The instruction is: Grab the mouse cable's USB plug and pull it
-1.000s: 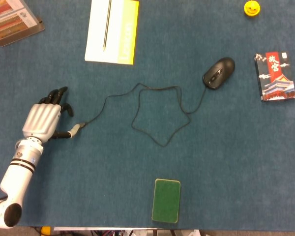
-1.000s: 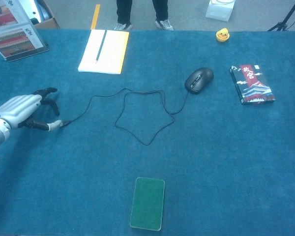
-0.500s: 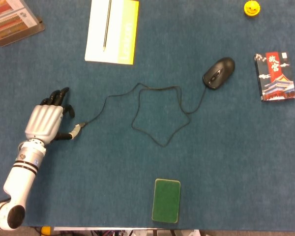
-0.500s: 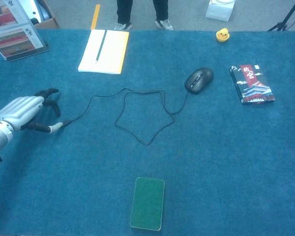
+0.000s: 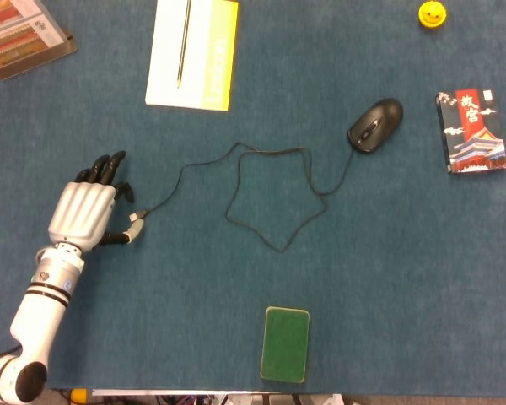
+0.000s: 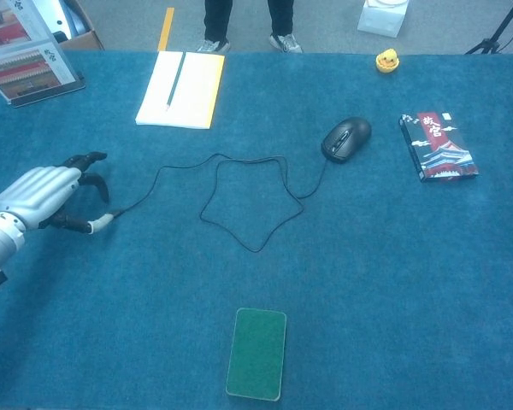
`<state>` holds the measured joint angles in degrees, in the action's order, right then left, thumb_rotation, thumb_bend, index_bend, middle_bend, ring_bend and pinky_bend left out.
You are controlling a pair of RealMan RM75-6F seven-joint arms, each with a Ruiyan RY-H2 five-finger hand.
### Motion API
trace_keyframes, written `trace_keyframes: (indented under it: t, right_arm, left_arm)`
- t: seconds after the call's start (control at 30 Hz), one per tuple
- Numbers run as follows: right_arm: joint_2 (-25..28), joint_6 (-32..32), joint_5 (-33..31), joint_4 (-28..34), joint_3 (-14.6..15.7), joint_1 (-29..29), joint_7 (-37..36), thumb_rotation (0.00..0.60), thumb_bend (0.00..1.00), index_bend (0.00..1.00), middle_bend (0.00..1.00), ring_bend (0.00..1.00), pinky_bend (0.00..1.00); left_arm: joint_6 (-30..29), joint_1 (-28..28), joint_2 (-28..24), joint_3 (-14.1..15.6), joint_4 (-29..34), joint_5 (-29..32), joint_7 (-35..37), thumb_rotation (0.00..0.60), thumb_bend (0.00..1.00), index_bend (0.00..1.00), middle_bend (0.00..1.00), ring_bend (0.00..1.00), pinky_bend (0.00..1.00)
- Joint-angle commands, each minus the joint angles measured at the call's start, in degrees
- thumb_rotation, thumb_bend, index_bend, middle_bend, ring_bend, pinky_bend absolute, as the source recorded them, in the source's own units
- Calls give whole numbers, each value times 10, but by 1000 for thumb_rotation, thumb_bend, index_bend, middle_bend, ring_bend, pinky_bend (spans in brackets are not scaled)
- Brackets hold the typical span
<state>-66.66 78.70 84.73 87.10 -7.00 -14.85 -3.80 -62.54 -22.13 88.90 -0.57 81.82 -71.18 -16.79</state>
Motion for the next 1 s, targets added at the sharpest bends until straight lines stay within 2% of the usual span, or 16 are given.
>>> trace_keyframes:
  t: [0.03,0.4,0.53,1.0]
  right_arm:
    - [0,0,0,0,0,0,0,600,345,452,335,293,443]
    - [1,1,-1,1,2,3,1,600,345,452,335,293,443]
    - [2,2,-2,0,3,5,1,600,345,452,335,293,443]
    - [-3,-2,-4,-9,4,5,-7,600,345,451,335,293,443]
  left_arm:
    - [-14,5,0,3,12,-8,-15,409,297,400,22,20,184]
    - [-28,9,23,0,-16,-7,-46,424,297,397,22,20,184]
    - [-26,10,32,0,-29,-6,-46,472,297,397,22,20,184]
    - [-28,15,50,1,-52,-15,-39,502,296,409,22,20,184]
